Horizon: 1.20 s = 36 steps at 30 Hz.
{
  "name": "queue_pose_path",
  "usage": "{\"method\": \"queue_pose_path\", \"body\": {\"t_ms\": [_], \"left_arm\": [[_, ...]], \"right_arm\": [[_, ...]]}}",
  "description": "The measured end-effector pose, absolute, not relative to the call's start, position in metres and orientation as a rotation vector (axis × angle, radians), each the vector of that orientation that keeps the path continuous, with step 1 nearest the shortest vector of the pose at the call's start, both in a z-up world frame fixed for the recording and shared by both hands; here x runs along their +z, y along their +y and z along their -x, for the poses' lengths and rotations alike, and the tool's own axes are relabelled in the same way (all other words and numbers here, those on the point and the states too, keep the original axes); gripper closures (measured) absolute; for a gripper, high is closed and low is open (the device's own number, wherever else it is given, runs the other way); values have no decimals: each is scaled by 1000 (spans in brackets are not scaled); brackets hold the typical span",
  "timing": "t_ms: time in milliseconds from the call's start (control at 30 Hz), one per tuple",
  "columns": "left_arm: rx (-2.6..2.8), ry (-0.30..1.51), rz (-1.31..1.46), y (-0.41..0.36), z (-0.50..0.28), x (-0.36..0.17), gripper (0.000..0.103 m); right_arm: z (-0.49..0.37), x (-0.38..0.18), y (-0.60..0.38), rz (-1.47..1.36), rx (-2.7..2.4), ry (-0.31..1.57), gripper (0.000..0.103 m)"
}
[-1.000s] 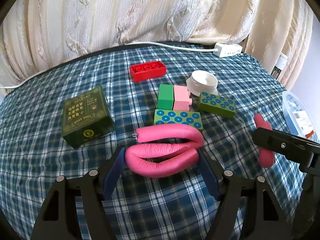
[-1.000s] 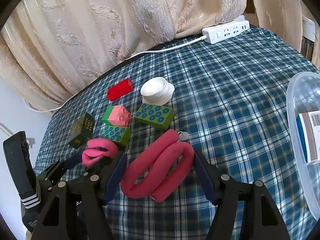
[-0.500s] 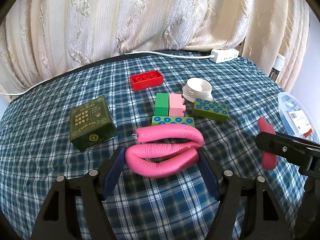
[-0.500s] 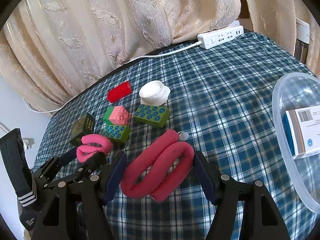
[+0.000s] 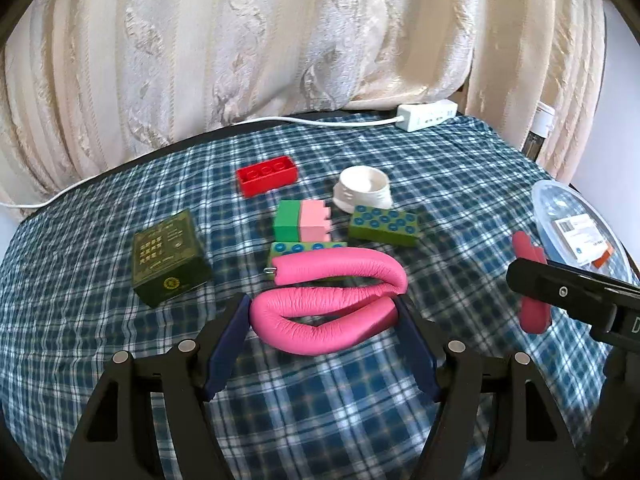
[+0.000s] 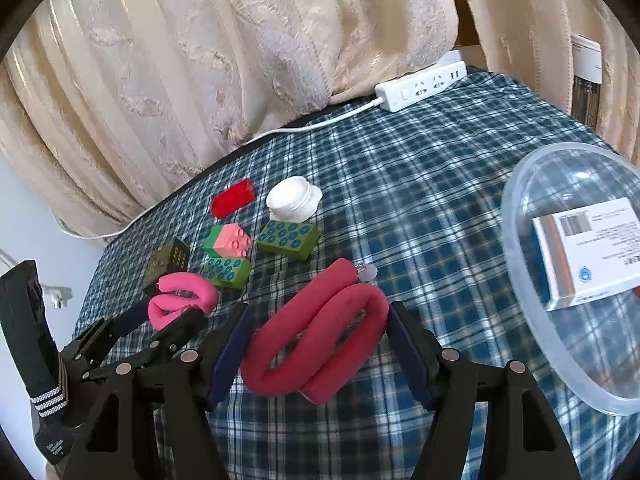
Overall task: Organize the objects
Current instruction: 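Carry both pink foam grippers over the clear bowl with both tools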
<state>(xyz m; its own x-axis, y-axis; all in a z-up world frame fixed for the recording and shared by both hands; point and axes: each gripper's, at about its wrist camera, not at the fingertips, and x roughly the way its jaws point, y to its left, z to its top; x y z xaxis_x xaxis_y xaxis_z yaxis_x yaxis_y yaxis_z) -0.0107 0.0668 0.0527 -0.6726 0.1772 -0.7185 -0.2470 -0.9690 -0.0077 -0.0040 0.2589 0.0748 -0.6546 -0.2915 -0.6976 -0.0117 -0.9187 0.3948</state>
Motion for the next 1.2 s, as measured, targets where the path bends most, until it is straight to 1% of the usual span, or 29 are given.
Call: {"method": "queue_pose_path", "body": {"t_ms": [733,1200], "left_arm": [[2578,240,1045,140,-11,72,30],[2516,294,1028,180,-15,73,30]], "right_arm": [[-48,89,349,-1113,-2857,-670,32],[-68,75,412,-1145,-2979,-776,32]]}}
